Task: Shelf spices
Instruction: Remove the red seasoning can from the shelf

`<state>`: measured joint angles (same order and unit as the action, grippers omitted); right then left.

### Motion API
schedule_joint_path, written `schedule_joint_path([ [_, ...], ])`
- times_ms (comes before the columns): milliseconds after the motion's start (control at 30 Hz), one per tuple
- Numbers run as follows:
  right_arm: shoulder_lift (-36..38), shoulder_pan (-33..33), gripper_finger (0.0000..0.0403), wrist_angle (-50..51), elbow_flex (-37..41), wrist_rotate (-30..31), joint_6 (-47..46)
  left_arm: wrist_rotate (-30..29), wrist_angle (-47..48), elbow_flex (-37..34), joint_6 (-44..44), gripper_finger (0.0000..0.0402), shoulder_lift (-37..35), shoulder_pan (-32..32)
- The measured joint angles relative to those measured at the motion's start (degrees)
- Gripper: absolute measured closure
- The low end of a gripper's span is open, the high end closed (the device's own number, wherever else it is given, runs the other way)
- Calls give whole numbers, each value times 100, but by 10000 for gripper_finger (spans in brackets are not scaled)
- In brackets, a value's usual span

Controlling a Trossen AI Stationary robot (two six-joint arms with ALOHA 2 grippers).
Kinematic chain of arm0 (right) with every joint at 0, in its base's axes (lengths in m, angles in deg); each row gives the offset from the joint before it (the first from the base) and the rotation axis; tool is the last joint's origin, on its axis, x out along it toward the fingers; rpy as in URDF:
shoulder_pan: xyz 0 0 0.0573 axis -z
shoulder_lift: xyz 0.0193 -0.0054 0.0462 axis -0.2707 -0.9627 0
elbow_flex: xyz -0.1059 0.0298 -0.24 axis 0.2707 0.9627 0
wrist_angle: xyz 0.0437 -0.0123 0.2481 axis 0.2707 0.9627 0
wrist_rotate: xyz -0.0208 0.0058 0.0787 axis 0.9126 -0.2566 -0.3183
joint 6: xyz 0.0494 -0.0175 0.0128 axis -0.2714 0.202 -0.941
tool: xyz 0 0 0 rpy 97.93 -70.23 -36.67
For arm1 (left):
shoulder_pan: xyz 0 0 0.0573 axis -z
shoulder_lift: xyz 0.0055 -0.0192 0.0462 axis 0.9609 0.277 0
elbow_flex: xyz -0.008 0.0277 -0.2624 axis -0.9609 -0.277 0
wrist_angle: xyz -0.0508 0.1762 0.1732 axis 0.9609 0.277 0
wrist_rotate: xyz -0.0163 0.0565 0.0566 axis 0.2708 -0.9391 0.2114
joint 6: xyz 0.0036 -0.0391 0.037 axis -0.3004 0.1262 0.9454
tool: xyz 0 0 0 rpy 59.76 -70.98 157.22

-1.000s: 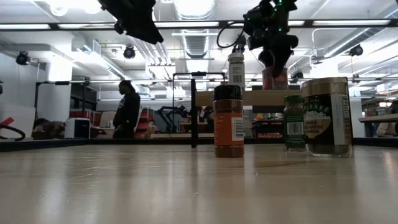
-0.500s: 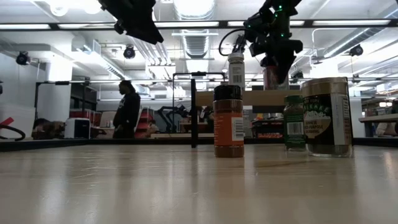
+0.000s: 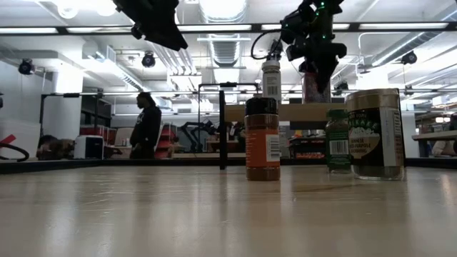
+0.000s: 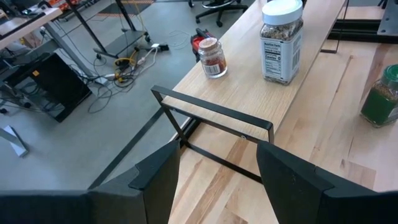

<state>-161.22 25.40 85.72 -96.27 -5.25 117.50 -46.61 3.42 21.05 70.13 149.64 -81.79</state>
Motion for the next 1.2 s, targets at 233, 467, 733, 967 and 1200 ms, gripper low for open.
schedule_joint_path([
  [233,7,-39,215,286,-498,0,-277,1,0,0,0,198,0,1],
  [467,15,-267,202,632,-1091,-4,-656,1,-1,0,0,198,0,-1],
  [733,22,-773,215,991,-1881,-13,-1014,0,-1,0,0,198,1,-1],
  [967,24,-1396,202,992,-2359,-354,-1262,1,-1,0,-2,198,0,0],
  [1200,26,-2108,212,990,-2621,-1284,-1512,1,-1,0,-2,198,0,-1],
])
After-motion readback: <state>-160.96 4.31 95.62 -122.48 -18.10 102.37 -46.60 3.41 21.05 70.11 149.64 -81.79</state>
